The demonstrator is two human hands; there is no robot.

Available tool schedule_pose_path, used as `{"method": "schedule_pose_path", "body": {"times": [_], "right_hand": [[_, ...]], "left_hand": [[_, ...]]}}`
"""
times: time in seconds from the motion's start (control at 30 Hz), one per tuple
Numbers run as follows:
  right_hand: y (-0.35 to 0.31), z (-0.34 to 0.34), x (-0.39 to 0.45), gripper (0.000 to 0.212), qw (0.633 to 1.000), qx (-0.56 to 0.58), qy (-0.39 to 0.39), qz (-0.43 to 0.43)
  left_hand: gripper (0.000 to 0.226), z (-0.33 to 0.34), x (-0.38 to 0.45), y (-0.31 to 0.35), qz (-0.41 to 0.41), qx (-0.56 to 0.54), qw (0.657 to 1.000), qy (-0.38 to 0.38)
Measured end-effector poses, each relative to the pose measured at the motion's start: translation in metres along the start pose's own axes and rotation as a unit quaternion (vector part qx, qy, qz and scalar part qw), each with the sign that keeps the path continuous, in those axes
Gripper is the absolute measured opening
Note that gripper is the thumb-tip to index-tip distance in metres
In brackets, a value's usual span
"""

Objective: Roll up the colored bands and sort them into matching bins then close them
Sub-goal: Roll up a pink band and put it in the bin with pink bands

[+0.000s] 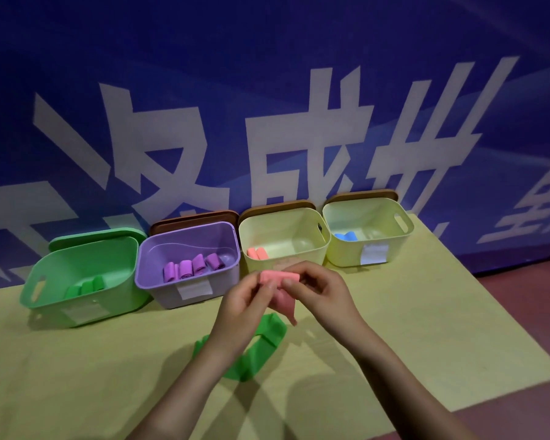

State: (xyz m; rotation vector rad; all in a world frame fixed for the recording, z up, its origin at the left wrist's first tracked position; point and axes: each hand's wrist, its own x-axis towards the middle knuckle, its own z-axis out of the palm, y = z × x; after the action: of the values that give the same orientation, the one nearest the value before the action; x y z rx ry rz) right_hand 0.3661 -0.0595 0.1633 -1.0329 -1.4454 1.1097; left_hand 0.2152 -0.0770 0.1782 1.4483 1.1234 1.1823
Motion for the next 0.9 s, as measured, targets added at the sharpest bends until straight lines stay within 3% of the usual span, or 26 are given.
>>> {"method": "schedule_pose_path", "body": {"times": [0.23,0.37,0.43,0.5,0.63,0.7,0.9], "right_hand": [[0.001,0.006,0.008,0.003,0.999,0.043,0.002,-0.007],[-0.002,0.019,0.020,0.005,0.997,0.072,0.007,-0.004],[-0.005,0.025,0.028,0.007,0.998,0.068,0.008,-0.009],[-0.007,0.028,0.033,0.017,0.998,0.060,0.010,-0.014],[-0.009,0.030,0.033,0.024,0.999,0.025,0.029,-0.038],[-0.006,0.031,0.029,0.020,0.997,-0.020,0.036,-0.065],[-0.001,0.018,0.013,0.018,0.985,-0.121,0.026,-0.123]], "left_hand": [[0.020,-0.005,0.009,-0.006,0.089,0.096,0.991,0.037],[0.014,-0.009,0.013,0.002,-0.021,-0.047,0.997,0.064],[0.036,-0.012,0.016,0.002,-0.114,-0.154,0.979,0.070],[0.037,-0.016,0.018,0.006,-0.161,-0.229,0.957,0.081],[0.031,-0.019,0.017,0.007,-0.200,-0.235,0.947,0.091],[0.037,-0.018,0.013,0.003,-0.196,-0.199,0.953,0.116],[0.026,-0.006,0.000,0.001,-0.185,-0.138,0.963,0.136]]}}
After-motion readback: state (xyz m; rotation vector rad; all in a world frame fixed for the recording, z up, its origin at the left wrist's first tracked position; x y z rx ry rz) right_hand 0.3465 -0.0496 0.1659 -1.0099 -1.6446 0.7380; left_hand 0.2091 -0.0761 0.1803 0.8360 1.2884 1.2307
